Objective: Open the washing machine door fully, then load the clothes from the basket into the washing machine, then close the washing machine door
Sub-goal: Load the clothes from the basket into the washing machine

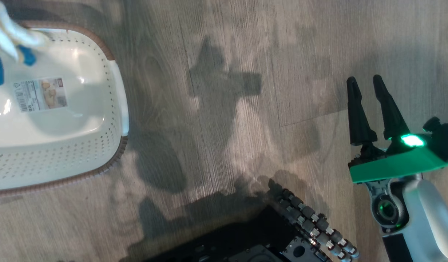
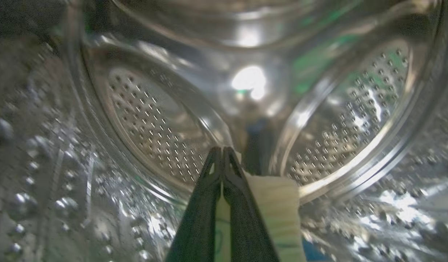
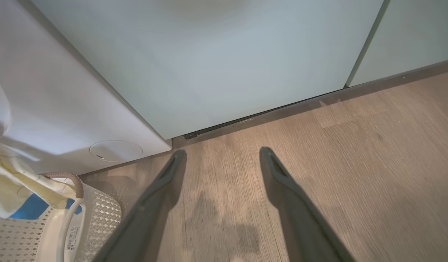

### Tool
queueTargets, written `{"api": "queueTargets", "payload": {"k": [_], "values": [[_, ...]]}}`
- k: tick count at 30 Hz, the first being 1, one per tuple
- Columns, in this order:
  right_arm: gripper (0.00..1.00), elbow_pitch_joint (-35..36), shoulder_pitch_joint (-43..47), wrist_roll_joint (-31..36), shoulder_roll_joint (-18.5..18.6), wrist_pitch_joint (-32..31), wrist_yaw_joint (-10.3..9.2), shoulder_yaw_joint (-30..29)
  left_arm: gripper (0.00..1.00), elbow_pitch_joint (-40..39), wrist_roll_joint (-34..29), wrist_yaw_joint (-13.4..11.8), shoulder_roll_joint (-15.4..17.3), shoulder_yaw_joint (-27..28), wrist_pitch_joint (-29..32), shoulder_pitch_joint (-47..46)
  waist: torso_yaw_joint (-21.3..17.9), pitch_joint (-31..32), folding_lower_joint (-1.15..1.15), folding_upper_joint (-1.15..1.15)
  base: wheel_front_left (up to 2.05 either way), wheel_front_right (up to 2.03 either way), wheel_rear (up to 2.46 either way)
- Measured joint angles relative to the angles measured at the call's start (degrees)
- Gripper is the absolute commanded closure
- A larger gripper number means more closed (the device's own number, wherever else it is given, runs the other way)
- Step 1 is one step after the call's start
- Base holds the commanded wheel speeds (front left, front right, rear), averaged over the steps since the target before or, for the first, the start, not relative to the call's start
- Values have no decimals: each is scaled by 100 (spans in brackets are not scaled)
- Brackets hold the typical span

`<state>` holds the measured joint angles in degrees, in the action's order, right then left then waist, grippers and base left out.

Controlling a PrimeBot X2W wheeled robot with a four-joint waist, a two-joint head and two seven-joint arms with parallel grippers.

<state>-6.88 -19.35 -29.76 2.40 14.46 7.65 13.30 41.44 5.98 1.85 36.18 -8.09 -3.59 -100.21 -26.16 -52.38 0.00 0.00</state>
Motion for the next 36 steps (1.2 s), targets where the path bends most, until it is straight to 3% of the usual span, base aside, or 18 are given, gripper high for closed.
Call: {"api": "queueTargets", "payload": {"k": [3, 10, 11, 12, 13, 14, 25, 36], "values": [[0, 5, -10, -1, -3, 0, 0, 3, 100, 114, -80, -102, 63, -13, -320, -232, -15, -51, -1, 0, 0, 0, 0], [0, -26, -31, -9, -10, 0, 0, 25, 100, 887, 336, 102, -68, 70, 220, -311, 63, -90, 0, 0, 0, 0, 0], [0, -38, -42, -9, -10, 0, 0, 24, 96, 924, 346, 103, -93, 69, 254, -315, 75, -92, 0, 0, 0, 0, 0], [0, -52, -57, -8, -10, 0, 0, 23, 64, 972, 378, 109, -115, 62, 336, -322, 85, -88, 0, 0, 0, 0, 0], [0, -63, -82, -8, -11, 0, 0, 20, 16, 1013, 391, 109, -142, 60, 370, -323, 98, -83, 0, 0, 0, 0, 0], [0, -64, -104, -7, -11, 0, 0, 11, 0, 1045, 421, 111, -162, 57, 419, -324, 111, -79, 0, 0, 0, 0, 0], [0, -11, -113, 81, -10, 0, 0, -222, 0, 1159, 612, 169, -333, 30, 509, -244, 358, 8, 0, 0, 0, 0, 0], [0, 0, -109, 328, -10, 1, 0, -598, 0, 903, 883, 168, -611, 23, 218, 623, 715, 330, -1, 0, 0, 0, 0]]}}
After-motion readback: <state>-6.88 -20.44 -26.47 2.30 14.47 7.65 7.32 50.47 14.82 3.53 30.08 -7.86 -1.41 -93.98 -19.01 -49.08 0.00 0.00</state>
